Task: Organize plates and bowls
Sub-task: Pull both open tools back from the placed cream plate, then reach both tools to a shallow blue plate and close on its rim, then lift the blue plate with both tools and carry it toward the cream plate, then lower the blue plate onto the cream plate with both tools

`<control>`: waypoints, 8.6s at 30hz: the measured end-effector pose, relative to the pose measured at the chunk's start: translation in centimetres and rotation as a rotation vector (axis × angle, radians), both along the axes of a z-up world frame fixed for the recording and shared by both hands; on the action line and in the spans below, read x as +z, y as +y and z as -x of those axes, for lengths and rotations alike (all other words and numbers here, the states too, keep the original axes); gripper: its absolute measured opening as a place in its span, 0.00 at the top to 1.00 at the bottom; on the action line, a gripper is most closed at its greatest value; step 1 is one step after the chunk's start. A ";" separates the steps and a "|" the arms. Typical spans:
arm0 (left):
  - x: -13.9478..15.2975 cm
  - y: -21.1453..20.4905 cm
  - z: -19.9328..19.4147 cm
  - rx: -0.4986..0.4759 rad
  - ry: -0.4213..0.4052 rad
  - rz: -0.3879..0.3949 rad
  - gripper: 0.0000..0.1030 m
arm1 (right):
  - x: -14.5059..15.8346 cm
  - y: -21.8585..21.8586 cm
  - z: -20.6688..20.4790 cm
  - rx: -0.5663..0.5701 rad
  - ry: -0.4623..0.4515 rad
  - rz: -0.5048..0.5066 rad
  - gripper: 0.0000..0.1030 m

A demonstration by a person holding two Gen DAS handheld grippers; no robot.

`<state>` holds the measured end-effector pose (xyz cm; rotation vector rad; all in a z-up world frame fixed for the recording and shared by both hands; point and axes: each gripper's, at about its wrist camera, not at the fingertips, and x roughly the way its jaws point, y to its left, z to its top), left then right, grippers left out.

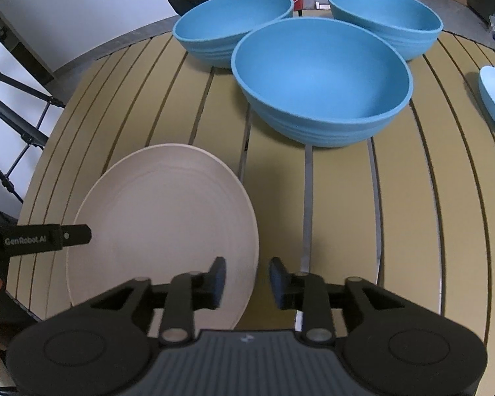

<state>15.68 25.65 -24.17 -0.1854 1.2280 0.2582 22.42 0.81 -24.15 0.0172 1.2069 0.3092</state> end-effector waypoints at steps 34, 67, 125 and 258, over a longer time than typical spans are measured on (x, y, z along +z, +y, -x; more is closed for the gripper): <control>11.9 -6.8 5.6 -0.124 -0.014 -0.002 0.00 | 11.9 -6.4 6.6 -0.139 -0.047 0.031 0.00; 24.4 -31.5 7.2 -0.169 -0.143 0.031 0.00 | 24.7 -30.6 11.3 -0.179 -0.132 0.096 0.00; -1.1 -43.1 -13.2 0.061 0.123 0.115 0.38 | 3.7 -41.3 -12.2 0.162 0.107 0.093 0.57; 0.9 -2.1 -1.3 0.389 0.086 0.188 0.88 | 2.4 1.4 -5.1 0.407 0.192 -0.007 0.97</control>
